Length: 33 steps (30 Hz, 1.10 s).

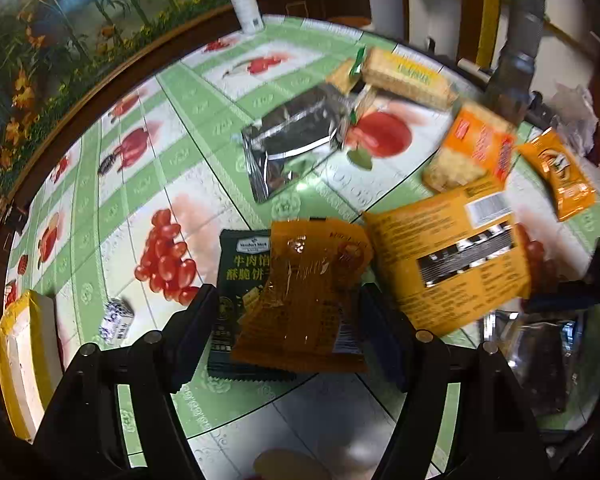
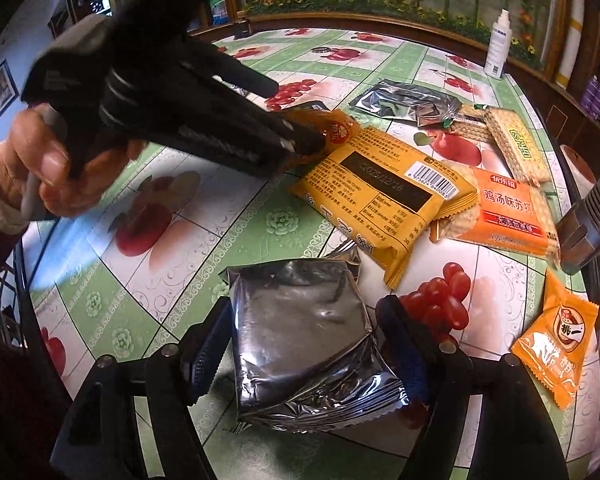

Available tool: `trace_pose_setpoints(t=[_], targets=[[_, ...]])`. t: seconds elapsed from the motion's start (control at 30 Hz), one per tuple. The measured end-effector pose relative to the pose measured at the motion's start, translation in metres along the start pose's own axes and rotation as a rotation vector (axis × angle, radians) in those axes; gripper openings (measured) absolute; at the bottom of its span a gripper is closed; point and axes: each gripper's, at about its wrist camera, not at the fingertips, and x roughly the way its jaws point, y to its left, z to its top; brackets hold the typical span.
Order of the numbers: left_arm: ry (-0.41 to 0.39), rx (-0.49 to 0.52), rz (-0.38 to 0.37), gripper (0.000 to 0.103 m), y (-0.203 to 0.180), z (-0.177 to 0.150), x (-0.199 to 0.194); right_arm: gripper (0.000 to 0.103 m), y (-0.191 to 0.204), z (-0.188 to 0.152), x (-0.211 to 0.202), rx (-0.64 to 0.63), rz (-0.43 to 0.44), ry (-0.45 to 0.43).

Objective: Organize snacks
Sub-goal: 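Grasp orange snack bag with left tool while right tool grasps silver foil bag, then carry orange bag and silver foil bag into the tray, open both tools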

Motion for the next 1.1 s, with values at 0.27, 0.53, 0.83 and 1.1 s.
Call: trace_pose_setpoints(t=[0.27,0.53,0.83,1.1], targets=[[-0.060,-0.102,-0.052,0.026,0.014,-0.014,-0.010,0.060,-0.015,0.000,-0.008,0.127,0.011,-0.032],[-0.128,-0.199,-0.087,0.023,0.042,-0.045,-0.045,0.060,-0.015,-0.005,-0.021,0.213,0.040,-0.077],[-0.180,-0.340,-0.063,0.023,0.080,-0.086,-0.078,0.060,-0.001,-0.001,-0.045,0.275,0.103,-0.172],[-0.204,-0.446,-0.029,0.023,0.114,-0.127,-0.099,0.060,0.033,0.020,-0.037,0.242,0.153,-0.193]])
